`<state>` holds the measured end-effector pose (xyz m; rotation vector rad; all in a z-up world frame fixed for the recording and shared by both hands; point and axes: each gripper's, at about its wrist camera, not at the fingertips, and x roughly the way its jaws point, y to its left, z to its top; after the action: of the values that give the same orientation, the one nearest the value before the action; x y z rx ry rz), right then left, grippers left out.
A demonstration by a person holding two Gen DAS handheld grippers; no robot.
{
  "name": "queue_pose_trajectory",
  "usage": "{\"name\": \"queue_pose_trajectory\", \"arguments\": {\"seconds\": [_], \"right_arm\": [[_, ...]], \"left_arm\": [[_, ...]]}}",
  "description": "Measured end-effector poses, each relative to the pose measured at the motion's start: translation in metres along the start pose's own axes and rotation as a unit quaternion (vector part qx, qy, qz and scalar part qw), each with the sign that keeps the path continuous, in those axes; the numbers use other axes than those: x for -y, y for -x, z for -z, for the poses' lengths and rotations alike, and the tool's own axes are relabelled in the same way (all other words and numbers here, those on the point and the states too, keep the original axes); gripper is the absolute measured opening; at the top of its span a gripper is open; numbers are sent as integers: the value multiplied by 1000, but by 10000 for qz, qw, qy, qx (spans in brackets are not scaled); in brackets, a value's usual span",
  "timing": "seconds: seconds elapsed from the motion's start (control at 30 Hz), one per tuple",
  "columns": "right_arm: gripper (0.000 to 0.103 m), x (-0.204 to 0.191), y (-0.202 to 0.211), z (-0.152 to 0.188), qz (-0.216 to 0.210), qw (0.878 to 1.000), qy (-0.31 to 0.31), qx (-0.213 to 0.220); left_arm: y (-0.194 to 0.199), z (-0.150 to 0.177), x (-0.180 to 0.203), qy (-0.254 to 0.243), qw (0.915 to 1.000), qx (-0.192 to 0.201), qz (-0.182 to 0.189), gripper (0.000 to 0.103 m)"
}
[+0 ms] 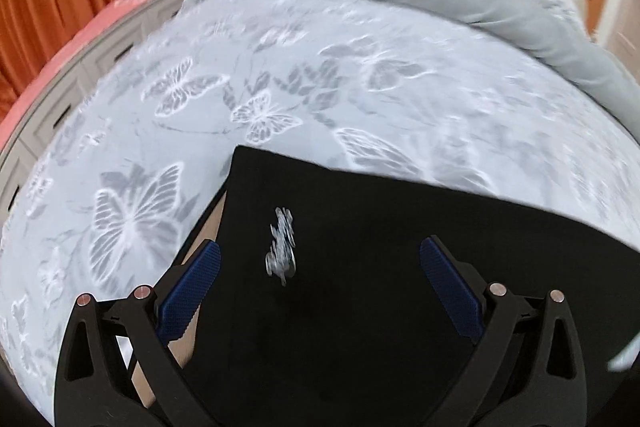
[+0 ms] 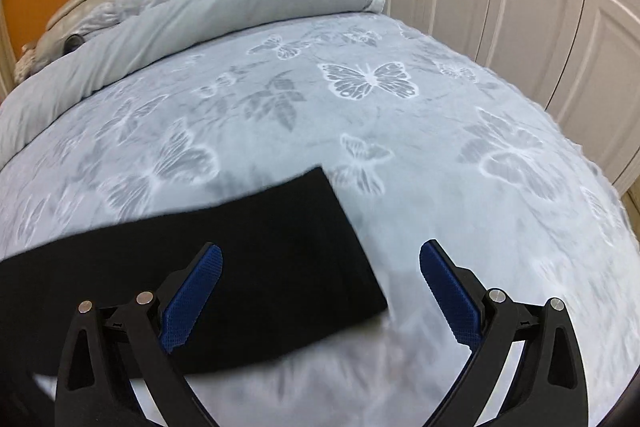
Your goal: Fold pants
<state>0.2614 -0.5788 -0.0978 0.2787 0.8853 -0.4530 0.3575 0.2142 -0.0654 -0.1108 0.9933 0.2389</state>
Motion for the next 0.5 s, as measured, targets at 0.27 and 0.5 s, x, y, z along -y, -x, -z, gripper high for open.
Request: {"name": "queue_pose_trajectory", "arguments": {"seconds": [0.27,0.5], "right_arm": [[97,-7,-55,-14,-122,9990,63,-423],[11,-13,-43,-10,-785,9967,46,-217]], "left_arm": [[-63,-21,7,-85,9987,-496,-63,98],[-56,-32,-3,152,9983,-313,464,16]]}}
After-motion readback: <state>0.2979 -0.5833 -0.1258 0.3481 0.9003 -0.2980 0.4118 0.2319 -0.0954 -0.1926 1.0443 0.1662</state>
